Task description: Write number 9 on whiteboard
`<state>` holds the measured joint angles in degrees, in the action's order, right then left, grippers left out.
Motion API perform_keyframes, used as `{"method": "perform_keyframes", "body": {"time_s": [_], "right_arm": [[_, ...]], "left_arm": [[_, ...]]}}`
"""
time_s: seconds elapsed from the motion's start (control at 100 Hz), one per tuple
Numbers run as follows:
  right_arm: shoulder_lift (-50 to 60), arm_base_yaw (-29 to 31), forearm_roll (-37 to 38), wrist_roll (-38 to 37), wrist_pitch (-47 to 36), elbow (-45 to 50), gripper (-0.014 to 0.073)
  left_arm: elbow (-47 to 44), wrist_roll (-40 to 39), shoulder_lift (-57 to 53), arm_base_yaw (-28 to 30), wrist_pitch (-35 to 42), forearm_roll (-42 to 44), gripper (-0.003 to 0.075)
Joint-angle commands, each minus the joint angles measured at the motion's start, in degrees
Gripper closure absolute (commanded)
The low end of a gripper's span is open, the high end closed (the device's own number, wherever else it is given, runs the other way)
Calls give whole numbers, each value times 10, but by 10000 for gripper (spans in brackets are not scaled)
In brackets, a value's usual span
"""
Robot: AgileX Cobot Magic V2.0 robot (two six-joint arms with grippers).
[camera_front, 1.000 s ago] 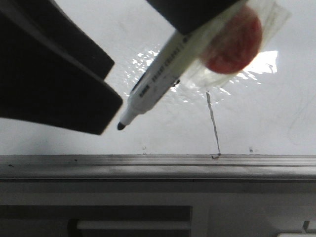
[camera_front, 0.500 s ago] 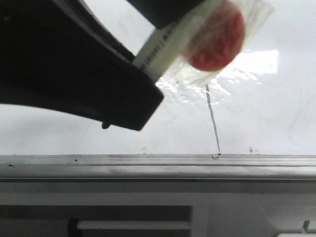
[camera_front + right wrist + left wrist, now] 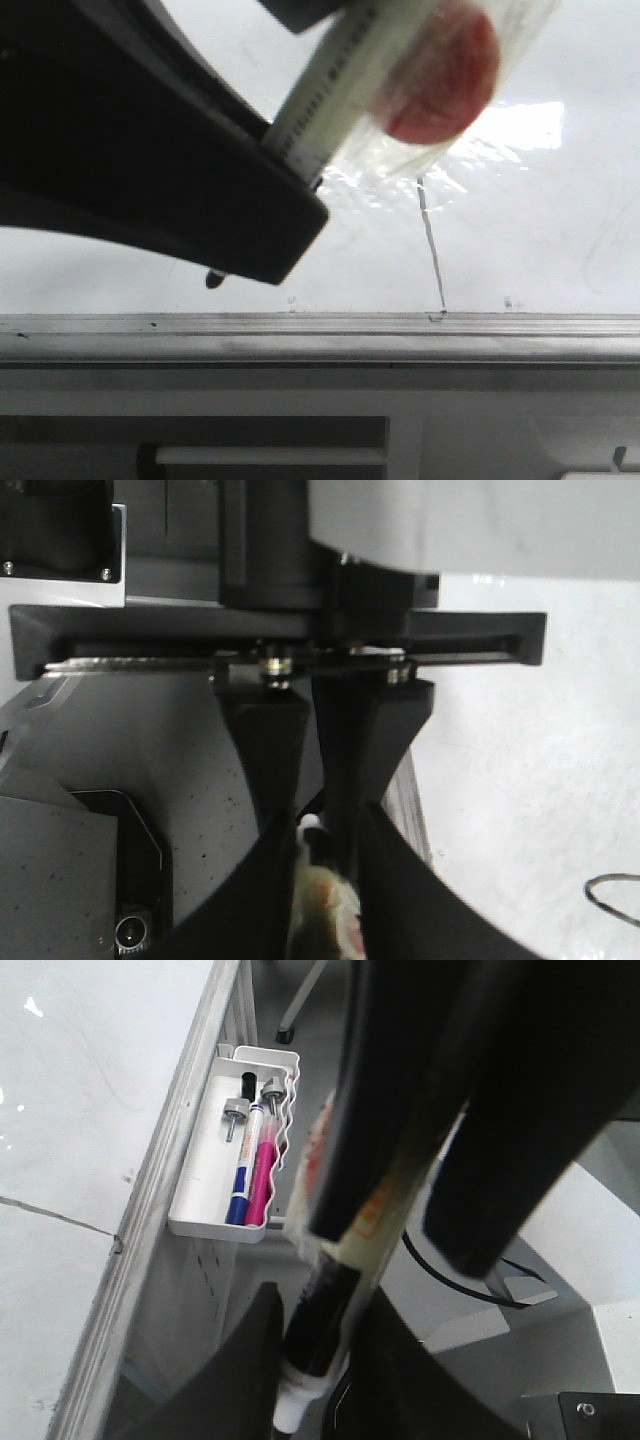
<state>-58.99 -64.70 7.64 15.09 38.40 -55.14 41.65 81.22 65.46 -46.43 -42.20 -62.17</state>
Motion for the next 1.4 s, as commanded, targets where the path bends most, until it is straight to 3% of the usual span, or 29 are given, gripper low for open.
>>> {"method": "perform_keyframes", "body": {"time_s": [0.0,0.1,0.2,0.27,0.34,0.5,0.71,0.88,1.12,1.39], "right_arm": [[7,-3,11,-9,-50,-26,328],[18,4,54,-28,-46,-48,111],[36,23,77,-37,-44,-65,66],[54,40,81,-37,-44,-73,113],[73,54,81,-37,-45,-75,228],[122,72,84,-37,-42,-75,659],[170,73,87,-37,-32,-75,650],[183,73,112,-70,-6,-75,650],[184,73,124,-86,4,-74,650],[184,73,124,-92,4,-74,650]], "left_arm": [[6,-25,-7,0,40,-53,741],[-10,-29,-7,0,40,-53,741],[-22,-30,-7,1,40,-56,741],[-28,-30,-8,1,46,-56,741],[-29,-30,-8,1,46,-55,741],[-29,-69,-8,1,79,-55,741],[-29,-186,-8,1,188,-55,741],[-29,-299,-8,0,341,-56,741],[-29,-312,15,0,407,-70,741],[-29,-311,32,0,543,-84,741]]}}
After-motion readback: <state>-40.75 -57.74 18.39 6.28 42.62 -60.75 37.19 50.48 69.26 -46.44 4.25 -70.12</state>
